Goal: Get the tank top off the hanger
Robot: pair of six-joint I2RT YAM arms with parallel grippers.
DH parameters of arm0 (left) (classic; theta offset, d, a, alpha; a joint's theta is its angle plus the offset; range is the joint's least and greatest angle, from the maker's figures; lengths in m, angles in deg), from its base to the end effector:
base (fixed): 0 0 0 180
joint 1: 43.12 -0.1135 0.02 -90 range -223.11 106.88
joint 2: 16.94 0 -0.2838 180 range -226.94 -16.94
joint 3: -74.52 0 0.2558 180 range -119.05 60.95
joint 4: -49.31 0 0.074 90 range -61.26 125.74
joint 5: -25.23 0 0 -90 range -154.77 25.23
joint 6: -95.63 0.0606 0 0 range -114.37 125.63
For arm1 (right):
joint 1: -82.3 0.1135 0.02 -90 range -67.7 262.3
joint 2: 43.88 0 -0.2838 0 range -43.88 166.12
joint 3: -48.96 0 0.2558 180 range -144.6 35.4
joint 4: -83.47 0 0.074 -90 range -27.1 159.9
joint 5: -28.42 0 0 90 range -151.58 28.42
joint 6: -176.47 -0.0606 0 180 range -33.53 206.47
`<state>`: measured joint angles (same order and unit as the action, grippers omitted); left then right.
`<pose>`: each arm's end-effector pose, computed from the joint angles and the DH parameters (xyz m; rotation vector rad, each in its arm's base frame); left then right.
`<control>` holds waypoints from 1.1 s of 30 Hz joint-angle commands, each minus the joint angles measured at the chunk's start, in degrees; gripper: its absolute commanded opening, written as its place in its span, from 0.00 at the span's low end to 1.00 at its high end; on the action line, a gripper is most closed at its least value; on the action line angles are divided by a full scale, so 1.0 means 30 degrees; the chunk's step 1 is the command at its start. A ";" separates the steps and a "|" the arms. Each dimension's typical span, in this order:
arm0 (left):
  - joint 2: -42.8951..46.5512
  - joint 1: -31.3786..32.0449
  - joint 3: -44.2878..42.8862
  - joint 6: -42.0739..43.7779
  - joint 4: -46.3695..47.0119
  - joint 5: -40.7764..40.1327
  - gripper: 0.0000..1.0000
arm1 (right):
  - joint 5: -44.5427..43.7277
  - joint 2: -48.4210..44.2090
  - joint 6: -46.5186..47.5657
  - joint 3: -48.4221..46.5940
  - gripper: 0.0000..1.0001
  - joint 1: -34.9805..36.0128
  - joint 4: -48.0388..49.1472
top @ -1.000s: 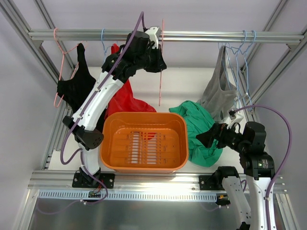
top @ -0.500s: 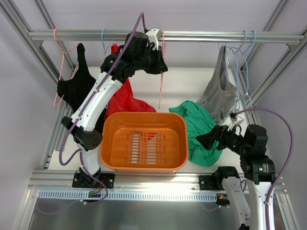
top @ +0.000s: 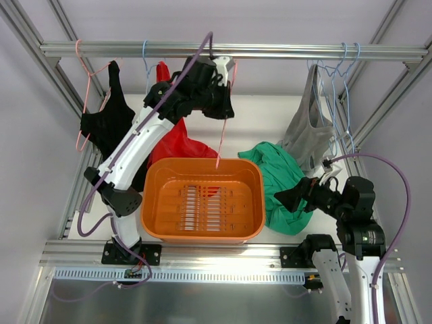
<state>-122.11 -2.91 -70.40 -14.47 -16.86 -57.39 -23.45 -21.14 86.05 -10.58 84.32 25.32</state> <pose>0.3089 -0.2713 0.4913 0.4534 2.0718 -0.7780 0.0750 0.0401 0.3321 -0.4663 1.8594 0.6718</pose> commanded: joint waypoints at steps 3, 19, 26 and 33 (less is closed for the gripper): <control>0.1012 0.1626 -0.0071 0.1191 -0.1862 -0.0408 0.00 | 0.2113 -0.0256 -0.1525 0.0003 0.99 0.0088 0.3371; 0.3325 0.3588 0.3411 0.1864 -0.1920 0.3106 0.00 | 0.4073 0.2028 -0.1997 -0.2425 0.99 0.0058 0.6215; 0.5024 0.4059 0.6102 0.2482 -0.1920 0.3577 0.00 | 0.5217 0.2586 -0.4013 -0.4069 0.79 0.0058 1.0039; 0.4296 0.5111 0.5904 0.1075 -0.1833 0.3487 0.00 | 0.5776 0.3080 -0.6104 -0.4151 0.25 0.1548 1.6853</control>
<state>-107.77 10.23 -52.08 -9.38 -23.26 -48.43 -8.31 -13.44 69.55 -20.35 86.46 63.84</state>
